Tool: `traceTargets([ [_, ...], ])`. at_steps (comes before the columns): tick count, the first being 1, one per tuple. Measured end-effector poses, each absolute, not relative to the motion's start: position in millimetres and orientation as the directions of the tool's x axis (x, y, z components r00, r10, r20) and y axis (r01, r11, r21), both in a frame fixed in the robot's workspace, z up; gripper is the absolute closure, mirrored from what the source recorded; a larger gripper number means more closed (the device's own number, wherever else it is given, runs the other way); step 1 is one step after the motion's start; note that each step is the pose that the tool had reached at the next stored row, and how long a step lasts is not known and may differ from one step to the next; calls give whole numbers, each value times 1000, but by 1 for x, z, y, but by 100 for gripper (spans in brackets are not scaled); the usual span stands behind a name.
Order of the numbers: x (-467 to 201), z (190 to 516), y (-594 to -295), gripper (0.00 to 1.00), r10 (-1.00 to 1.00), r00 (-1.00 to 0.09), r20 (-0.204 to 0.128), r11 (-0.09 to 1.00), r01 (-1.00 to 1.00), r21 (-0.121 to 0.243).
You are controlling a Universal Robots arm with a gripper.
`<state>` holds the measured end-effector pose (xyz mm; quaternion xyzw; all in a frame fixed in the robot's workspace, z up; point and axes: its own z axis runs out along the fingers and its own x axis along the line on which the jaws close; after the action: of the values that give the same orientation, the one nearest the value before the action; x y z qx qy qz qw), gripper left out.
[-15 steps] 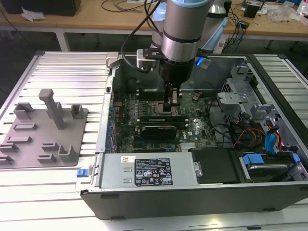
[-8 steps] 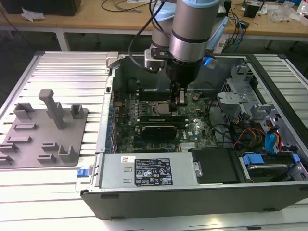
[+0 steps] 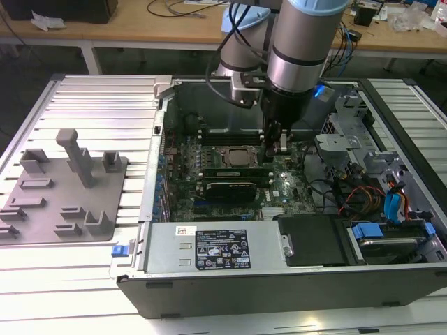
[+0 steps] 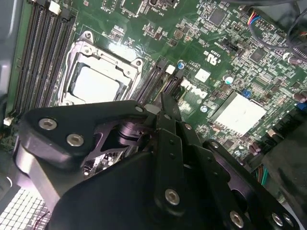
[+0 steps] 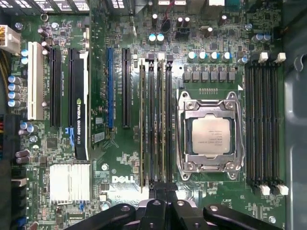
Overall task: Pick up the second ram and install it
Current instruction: 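Press down the second ram until it locks into place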
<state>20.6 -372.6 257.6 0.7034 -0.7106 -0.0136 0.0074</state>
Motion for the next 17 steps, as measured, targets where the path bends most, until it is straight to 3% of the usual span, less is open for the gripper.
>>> traceTargets([
  [17,23,234,-369,92,-1000,-20,-8,20,-999,30],
])
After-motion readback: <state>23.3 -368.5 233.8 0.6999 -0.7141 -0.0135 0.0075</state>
